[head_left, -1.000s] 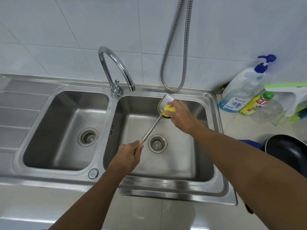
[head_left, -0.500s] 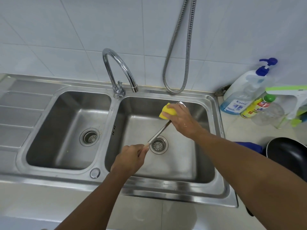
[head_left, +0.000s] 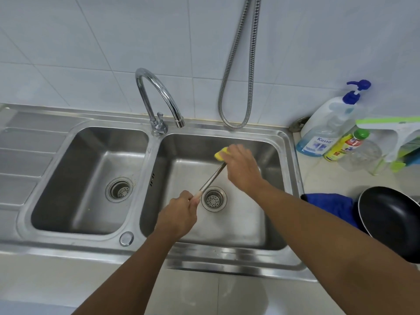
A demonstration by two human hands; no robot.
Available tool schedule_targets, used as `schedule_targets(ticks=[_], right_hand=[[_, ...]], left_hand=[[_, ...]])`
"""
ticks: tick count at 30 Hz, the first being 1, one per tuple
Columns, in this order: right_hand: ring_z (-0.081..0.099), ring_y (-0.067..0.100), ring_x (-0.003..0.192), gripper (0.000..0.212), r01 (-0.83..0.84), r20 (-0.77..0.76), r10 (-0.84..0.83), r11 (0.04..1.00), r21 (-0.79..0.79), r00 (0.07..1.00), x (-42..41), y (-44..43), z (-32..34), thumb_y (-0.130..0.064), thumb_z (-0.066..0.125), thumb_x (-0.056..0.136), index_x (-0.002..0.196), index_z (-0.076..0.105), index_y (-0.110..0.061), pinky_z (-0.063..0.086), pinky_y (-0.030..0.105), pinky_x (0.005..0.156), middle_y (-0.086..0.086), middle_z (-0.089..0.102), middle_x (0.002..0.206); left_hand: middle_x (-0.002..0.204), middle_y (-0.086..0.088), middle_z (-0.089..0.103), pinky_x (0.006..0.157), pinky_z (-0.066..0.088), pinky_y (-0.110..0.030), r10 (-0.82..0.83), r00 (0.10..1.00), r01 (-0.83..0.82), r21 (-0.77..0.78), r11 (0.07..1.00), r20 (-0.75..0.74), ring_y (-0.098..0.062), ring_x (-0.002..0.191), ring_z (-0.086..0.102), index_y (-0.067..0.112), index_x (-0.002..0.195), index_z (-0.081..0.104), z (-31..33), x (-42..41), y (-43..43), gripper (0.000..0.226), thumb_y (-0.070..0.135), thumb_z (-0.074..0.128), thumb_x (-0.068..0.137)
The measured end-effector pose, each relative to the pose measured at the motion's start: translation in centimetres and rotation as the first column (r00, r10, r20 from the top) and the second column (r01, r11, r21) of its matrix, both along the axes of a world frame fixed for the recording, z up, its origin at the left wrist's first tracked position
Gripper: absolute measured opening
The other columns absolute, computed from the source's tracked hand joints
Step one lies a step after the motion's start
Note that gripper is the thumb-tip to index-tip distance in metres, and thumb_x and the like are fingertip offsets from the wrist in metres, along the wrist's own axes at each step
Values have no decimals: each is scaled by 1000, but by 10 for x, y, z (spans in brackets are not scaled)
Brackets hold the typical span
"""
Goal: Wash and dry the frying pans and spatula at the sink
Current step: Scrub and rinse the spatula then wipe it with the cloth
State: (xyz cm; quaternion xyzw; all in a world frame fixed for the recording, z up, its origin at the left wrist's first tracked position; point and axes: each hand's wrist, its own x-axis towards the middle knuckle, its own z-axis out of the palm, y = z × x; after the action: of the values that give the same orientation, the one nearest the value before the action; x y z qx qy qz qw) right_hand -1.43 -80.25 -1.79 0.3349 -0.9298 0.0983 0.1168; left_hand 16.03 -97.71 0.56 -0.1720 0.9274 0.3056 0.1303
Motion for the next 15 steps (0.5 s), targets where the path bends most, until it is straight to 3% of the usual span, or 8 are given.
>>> schedule_targets(ticks=[3, 4, 6, 8, 9, 11, 13, 15], right_hand=[[52, 35, 110, 29, 276, 248, -255, 960, -52, 935, -30, 6, 9, -7, 55, 91, 113, 73, -17, 43, 43, 89, 11, 59, 118], [53, 37, 117, 29, 291, 349, -251, 954, -68, 903, -36, 8, 10, -8, 52, 94, 113, 74, -14, 43, 44, 95, 13, 59, 125], [59, 35, 124, 32, 179, 436, -65, 958, -225, 898, -33, 4, 15, -2, 50, 94, 114, 74, -8, 45, 40, 104, 13, 65, 128], [65, 23, 120, 36, 81, 469, 97, 935, -346, 878, -22, -2, 16, 2, 51, 93, 120, 73, -8, 46, 33, 108, 8, 71, 127], [69, 21, 110, 37, 107, 509, 94, 930, -352, 856, -25, -2, 16, 0, 50, 93, 120, 73, -12, 51, 34, 102, 7, 74, 119], [72, 28, 76, 39, 359, 676, -86, 892, -275, 731, -43, 1, 20, -5, 45, 93, 113, 74, -20, 59, 36, 71, 9, 78, 89], [67, 27, 64, 39, 512, 756, -193, 832, -211, 626, -57, 5, 22, -6, 44, 93, 109, 76, -21, 51, 25, 52, 10, 76, 80], [68, 18, 68, 39, 447, 699, -116, 838, -312, 706, -48, -3, 29, -3, 47, 95, 113, 76, -20, 50, 14, 56, 7, 77, 92]], left_hand=[[90, -2, 65, 74, 57, -42, -39, 998, 35, -81, 996, -46, -24, 78, 63, 20, 118, 56, 3, 5, -1, 32, 46, 39, 107], [89, -1, 64, 74, 57, -41, -47, 997, 42, -104, 994, -53, -23, 77, 63, 20, 121, 56, 4, 7, -2, 33, 45, 39, 107], [87, 1, 62, 72, 56, -39, -49, 997, 40, -129, 991, -66, -23, 75, 63, 20, 123, 57, 5, 9, -4, 33, 44, 39, 108], [85, 3, 61, 69, 53, -36, -66, 996, 55, -154, 987, -66, -21, 72, 61, 21, 124, 57, 8, 10, -7, 33, 44, 38, 108], [84, 5, 59, 67, 50, -35, -91, 994, 78, -179, 981, -66, -20, 70, 58, 21, 123, 57, 9, 11, -9, 33, 44, 38, 108], [81, 8, 58, 65, 46, -33, -165, 983, 139, -251, 958, -83, -19, 66, 54, 23, 121, 57, 13, 14, -11, 33, 46, 38, 108], [79, 9, 57, 63, 46, -34, -187, 977, 150, -287, 946, -106, -19, 64, 53, 23, 119, 57, 15, 13, -12, 32, 46, 38, 107], [81, 6, 59, 66, 49, -36, -150, 983, 116, -270, 956, -107, -23, 68, 58, 22, 119, 58, 16, 8, -13, 32, 45, 39, 107]])
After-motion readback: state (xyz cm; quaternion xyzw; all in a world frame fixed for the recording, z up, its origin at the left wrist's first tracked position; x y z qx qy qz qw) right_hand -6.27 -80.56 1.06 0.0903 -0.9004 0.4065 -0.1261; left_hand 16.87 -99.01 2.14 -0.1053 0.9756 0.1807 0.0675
